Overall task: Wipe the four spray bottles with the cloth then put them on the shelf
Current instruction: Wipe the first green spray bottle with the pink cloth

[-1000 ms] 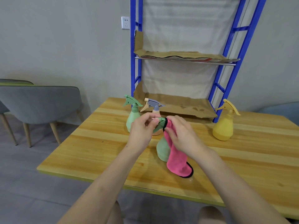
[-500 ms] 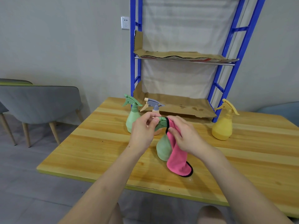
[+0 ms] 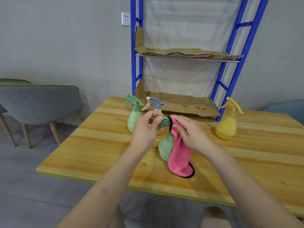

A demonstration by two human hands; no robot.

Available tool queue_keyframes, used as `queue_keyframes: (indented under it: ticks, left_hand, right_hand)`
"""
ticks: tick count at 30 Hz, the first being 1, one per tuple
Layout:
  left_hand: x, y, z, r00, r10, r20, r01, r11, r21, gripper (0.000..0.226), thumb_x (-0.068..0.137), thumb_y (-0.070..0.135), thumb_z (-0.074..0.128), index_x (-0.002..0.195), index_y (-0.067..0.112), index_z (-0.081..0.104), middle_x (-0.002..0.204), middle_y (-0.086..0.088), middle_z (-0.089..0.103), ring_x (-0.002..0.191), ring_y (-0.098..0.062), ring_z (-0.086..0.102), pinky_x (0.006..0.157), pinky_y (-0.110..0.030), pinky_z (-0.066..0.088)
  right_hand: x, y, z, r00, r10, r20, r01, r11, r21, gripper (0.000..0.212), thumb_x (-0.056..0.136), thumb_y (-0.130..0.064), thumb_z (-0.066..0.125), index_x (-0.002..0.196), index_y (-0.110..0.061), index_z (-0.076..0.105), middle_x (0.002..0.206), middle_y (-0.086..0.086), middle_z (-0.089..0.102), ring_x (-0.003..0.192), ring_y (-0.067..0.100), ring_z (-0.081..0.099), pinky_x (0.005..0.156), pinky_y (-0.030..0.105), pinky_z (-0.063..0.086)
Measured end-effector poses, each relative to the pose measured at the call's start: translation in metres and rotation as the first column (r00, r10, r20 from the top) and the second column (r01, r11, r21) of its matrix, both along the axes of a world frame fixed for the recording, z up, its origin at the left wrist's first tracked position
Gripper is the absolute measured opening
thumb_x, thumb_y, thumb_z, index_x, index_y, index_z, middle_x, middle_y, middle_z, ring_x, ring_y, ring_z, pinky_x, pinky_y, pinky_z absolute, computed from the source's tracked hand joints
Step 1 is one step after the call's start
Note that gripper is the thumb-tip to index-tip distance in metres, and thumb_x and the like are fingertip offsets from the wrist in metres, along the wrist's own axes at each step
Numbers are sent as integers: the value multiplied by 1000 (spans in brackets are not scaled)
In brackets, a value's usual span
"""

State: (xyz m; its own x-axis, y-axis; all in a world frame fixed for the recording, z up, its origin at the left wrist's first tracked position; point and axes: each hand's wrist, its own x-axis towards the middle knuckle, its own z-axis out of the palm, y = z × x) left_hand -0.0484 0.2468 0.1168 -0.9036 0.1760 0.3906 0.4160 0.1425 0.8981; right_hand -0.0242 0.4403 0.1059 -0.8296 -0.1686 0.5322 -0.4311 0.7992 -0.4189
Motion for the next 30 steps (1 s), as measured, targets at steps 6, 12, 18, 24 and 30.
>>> queue_keyframes:
  ticks: [6,12,18,24,30]
  left_hand:
    - [3,3,0,1000,15,-4,-14,999,43,15,104,5,57,110,3,70,99,-18,71,76,7,63,66,-7,51]
    - [3,4,-5,998,59,-12,-58,998,29,16,104,10,57,109,13,72,100,-4,74,85,0,66,68,-11,51]
    - [5,2,1,1000,16,0,-16,999,36,15,104,5,56,110,2,70,98,-12,69,75,8,63,65,-7,51]
    - [2,5,-6,998,66,-24,-66,998,3,15,103,14,58,107,17,72,96,-2,73,84,-1,66,69,-9,50]
    - [2,2,-2,999,47,-9,-47,999,2,14,104,10,57,107,13,71,94,-5,70,80,5,65,66,-7,50]
  right_hand:
    - [5,4,6,995,-38,94,32,998,57,39,100,-23,64,138,-27,56,123,-19,63,108,-1,53,90,15,42]
    - [5,-25,-6,978,-206,-37,208,977,48,26,96,-34,69,115,-21,56,99,-11,60,89,12,56,75,31,45]
    - [8,-1,13,980,-53,190,31,993,116,34,101,-22,62,133,-29,52,111,-22,55,100,3,51,79,20,37]
    - [7,-19,2,984,-171,46,170,985,41,27,96,-33,69,118,-24,56,99,-15,58,90,12,56,77,32,46]
    - [7,-13,2,992,-100,71,97,994,40,26,100,-24,65,124,-23,57,106,-14,60,98,14,58,81,30,44]
